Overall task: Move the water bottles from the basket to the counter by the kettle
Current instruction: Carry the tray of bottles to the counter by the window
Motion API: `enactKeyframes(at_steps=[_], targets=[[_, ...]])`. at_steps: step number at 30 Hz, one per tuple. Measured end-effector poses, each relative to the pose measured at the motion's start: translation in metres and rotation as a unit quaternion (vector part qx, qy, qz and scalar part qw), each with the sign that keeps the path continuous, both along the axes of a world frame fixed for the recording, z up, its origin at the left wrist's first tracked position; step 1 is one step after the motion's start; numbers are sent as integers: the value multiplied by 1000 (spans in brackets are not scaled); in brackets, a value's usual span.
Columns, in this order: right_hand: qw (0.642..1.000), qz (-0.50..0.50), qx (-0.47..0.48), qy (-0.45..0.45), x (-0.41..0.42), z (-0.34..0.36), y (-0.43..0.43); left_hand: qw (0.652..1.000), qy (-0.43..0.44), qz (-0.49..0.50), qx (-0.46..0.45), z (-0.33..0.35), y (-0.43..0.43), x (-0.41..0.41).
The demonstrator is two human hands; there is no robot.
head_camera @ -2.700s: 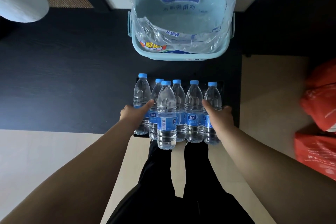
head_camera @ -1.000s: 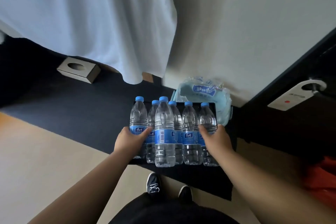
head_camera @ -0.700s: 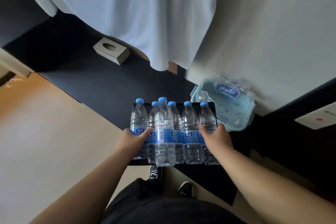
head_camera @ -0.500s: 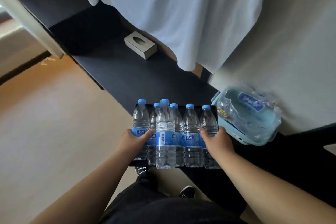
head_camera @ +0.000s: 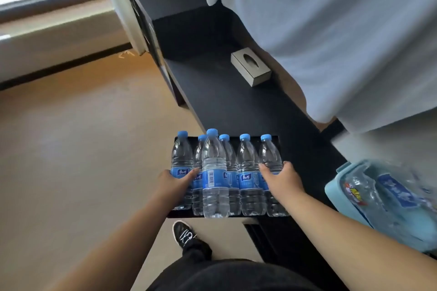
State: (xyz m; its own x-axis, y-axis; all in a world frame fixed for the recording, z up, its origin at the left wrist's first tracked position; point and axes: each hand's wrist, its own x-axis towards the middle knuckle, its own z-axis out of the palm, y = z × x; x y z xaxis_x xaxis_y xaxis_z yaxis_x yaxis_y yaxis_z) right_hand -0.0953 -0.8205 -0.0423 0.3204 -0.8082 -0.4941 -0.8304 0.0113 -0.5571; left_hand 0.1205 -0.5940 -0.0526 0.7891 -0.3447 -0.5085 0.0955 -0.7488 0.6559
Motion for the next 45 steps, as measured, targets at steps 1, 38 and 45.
enactKeyframes(at_steps=[1,38,45], targets=[[1000,5,-2,1,12,1,2,1000,1,7,3,0,5,9],[963,264,41,-32,535,-6,46,959,11,283,18,21,132,376],[954,297,34,-24,640,4,-17,946,6,325,22,25,71,456]])
